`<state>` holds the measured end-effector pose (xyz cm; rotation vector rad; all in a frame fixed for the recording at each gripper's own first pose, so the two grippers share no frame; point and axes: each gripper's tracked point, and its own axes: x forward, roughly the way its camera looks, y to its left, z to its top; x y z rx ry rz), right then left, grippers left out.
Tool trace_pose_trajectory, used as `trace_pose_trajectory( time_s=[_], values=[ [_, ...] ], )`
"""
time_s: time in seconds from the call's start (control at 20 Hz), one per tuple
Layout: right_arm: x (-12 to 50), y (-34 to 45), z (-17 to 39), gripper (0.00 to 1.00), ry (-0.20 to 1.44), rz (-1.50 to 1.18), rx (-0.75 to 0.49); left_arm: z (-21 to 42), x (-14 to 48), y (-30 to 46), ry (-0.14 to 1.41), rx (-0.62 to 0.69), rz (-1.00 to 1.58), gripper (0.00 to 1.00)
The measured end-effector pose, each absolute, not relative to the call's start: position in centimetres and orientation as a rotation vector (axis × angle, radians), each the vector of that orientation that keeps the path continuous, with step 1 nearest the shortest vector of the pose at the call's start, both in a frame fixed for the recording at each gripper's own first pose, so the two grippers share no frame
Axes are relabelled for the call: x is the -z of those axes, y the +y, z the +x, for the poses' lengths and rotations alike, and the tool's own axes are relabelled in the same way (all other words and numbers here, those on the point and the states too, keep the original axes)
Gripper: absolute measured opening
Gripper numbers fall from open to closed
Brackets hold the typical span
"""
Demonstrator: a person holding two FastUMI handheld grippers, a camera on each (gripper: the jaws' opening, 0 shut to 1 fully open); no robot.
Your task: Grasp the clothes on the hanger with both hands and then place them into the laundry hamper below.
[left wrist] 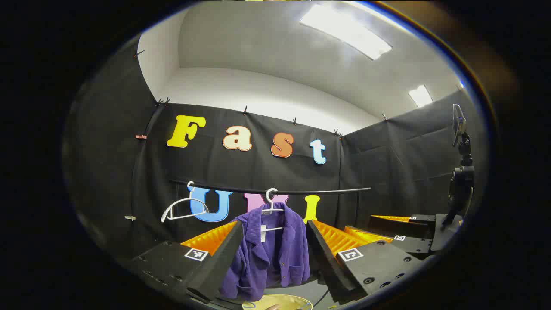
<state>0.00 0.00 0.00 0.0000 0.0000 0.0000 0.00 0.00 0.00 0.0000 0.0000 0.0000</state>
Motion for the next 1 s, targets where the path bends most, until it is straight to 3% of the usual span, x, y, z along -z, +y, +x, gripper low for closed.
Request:
trace_pose_trajectory(
  time_s=[1.0],
  values=[
    [-2.0,0.5,-1.7,0.97,-0.027,0.010,0.080,-1.7,-0.3,1.4,0.008,0.025,-0.022,0.93]
  ],
)
